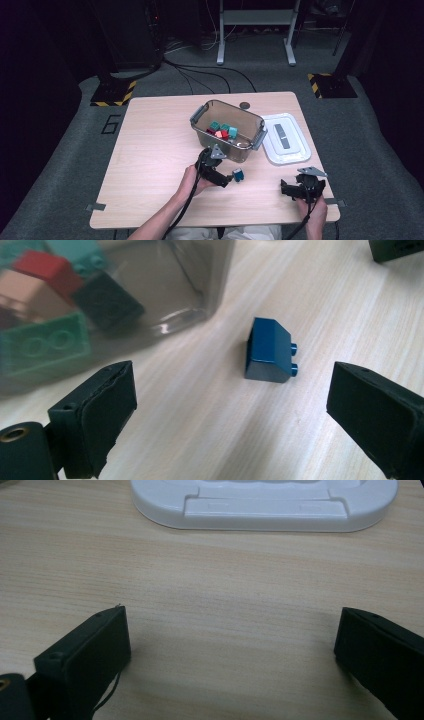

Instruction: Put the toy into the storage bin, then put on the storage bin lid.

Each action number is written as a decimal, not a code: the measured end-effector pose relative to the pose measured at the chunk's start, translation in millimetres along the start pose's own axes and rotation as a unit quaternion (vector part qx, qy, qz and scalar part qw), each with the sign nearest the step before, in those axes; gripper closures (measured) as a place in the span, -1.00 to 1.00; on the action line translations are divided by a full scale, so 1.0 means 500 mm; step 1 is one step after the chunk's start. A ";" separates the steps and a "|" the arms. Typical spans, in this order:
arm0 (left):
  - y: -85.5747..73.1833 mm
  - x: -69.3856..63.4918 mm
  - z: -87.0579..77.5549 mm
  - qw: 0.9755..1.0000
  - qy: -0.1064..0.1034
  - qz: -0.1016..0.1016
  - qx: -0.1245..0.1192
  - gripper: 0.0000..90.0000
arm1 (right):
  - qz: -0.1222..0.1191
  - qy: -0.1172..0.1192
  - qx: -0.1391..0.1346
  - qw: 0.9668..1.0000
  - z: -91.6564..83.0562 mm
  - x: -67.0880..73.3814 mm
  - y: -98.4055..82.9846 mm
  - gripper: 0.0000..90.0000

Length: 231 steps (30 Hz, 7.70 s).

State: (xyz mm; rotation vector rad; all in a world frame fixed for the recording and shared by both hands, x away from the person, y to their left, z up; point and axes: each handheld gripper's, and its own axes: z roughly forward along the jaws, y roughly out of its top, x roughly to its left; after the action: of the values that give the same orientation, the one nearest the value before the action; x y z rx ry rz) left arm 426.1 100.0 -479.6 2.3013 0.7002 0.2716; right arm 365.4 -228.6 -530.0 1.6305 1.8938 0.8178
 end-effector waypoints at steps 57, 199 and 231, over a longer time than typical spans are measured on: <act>0.013 0.024 -0.053 0.999 0.029 0.022 -0.017 0.28 | 0.000 0.000 0.000 1.000 0.000 0.000 0.000 -0.98; -0.255 0.199 -0.103 0.978 0.151 -0.142 -0.015 -1.00 | -0.020 0.012 0.011 1.000 0.000 0.002 0.003 -1.00; -0.253 0.200 -0.102 0.978 0.153 -0.145 -0.013 -1.00 | -0.079 0.079 0.004 0.994 0.028 -0.022 0.147 -1.00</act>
State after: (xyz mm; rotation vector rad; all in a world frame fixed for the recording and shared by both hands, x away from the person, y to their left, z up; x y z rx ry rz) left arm 438.5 261.0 -529.3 2.1178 1.1662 0.4991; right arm 427.2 -230.4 -486.7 1.4363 2.1067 0.8954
